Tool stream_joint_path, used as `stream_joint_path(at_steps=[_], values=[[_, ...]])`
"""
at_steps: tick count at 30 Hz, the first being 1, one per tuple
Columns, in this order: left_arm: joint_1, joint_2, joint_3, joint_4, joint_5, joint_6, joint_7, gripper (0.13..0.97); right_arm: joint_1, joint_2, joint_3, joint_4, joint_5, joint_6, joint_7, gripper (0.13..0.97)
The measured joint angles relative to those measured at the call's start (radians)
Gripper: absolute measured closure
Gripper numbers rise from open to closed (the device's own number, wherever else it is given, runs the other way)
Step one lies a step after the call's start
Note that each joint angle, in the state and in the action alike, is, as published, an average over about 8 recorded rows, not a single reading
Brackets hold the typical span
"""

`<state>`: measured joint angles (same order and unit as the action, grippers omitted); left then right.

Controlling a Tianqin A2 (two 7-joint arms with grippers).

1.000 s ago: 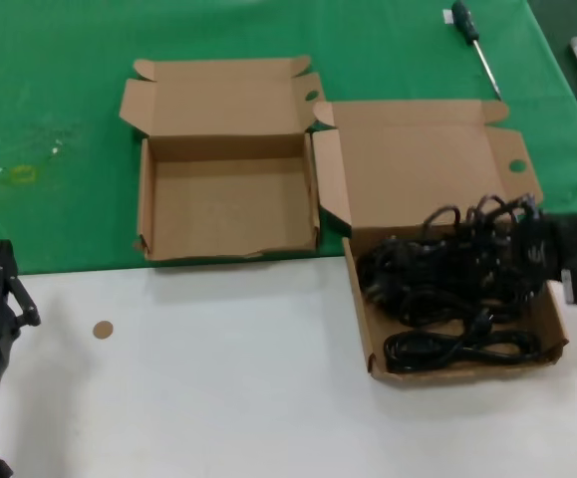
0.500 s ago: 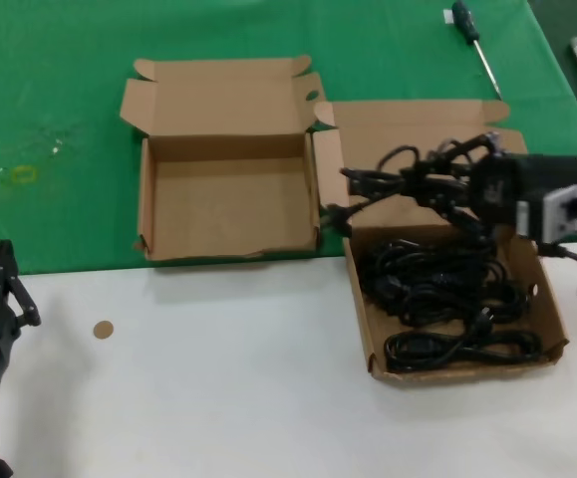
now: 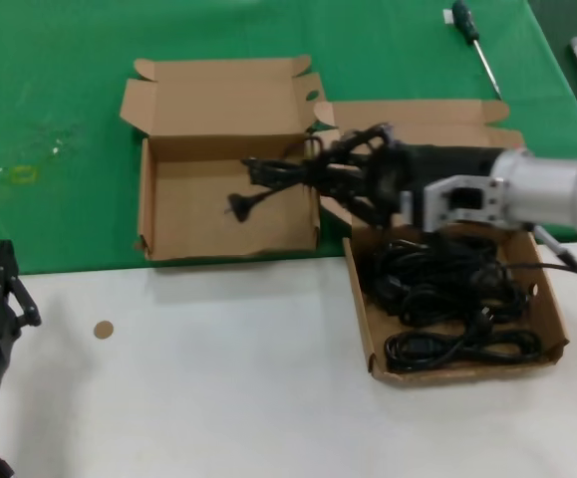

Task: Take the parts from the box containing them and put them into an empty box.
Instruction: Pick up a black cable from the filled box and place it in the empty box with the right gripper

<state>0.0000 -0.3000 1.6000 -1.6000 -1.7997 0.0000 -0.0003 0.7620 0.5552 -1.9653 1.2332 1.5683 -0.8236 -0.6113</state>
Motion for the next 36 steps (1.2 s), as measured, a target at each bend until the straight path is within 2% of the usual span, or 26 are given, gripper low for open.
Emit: stream_joint_path(at_steps=[17,25,36], values=[[0.000,0.000,0.000,0.000,0.000,0.000,0.000,0.945,0.111,-0.238,-0.084,-0.254,-0.052,0.089,-0.105,0.879],[0.000,0.000,0.000,0.000,0.000,0.000,0.000,0.945,0.163,-0.317,-0.075,-0.409,-0.037,0.120,-0.220,0.879],[0.000,0.000,0.000,0.000,0.000,0.000,0.000,0.945,0.229,-0.377,-0.037,-0.613,-0.009,0.147,-0.376,0.880]])
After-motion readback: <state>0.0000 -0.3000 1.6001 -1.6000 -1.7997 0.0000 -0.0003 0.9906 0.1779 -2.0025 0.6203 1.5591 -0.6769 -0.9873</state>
